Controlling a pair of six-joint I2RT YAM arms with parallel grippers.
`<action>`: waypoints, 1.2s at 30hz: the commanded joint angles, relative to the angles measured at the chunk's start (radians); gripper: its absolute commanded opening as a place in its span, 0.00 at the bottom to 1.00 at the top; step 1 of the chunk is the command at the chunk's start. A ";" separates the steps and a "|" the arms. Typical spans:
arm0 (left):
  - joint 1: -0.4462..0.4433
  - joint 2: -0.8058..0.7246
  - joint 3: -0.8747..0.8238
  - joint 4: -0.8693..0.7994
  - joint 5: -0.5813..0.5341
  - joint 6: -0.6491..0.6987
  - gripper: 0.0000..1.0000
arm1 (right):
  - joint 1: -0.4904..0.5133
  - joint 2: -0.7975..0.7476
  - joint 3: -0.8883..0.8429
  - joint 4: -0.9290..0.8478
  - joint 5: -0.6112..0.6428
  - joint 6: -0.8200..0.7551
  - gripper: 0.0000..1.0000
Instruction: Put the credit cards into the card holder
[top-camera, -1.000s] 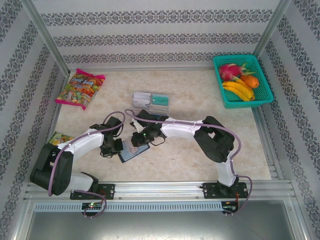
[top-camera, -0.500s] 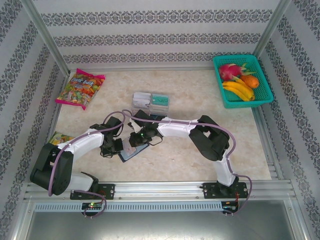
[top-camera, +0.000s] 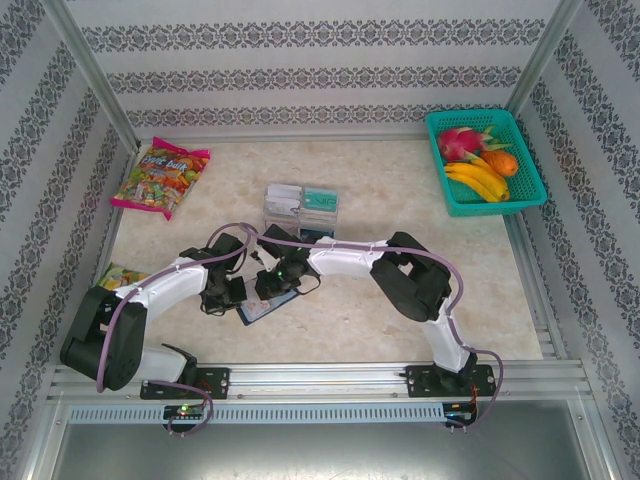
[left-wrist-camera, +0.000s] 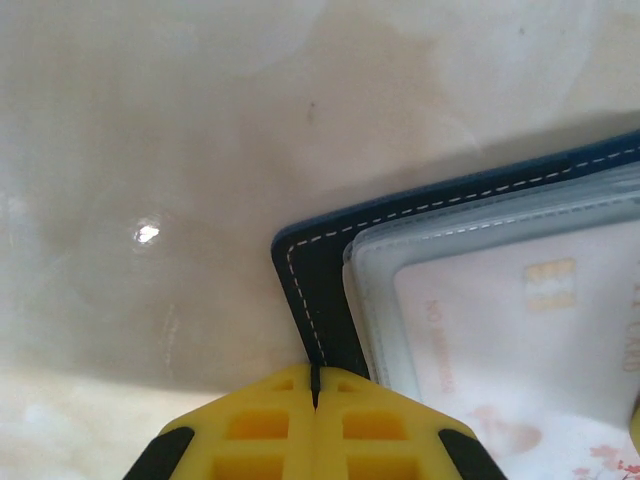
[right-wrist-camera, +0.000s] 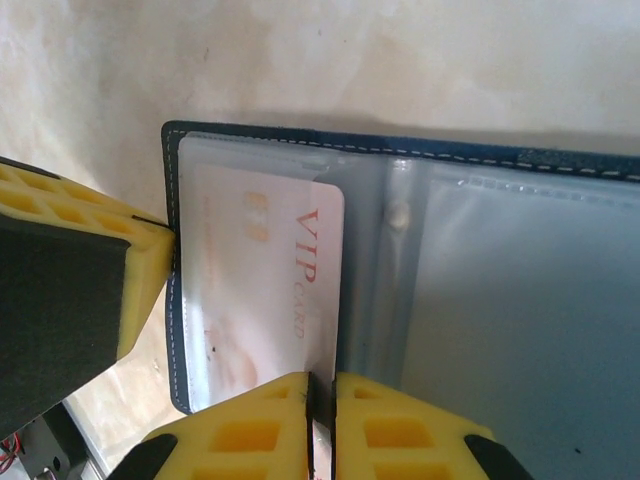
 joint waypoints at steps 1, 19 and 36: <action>0.009 0.016 -0.019 0.058 0.011 0.001 0.00 | 0.025 0.034 0.028 -0.031 -0.003 -0.020 0.13; 0.011 0.009 -0.021 0.047 -0.006 0.005 0.00 | 0.014 -0.052 -0.007 -0.017 -0.001 -0.010 0.21; 0.021 -0.006 0.002 0.019 -0.013 0.019 0.00 | 0.001 -0.088 0.005 -0.081 0.049 -0.037 0.21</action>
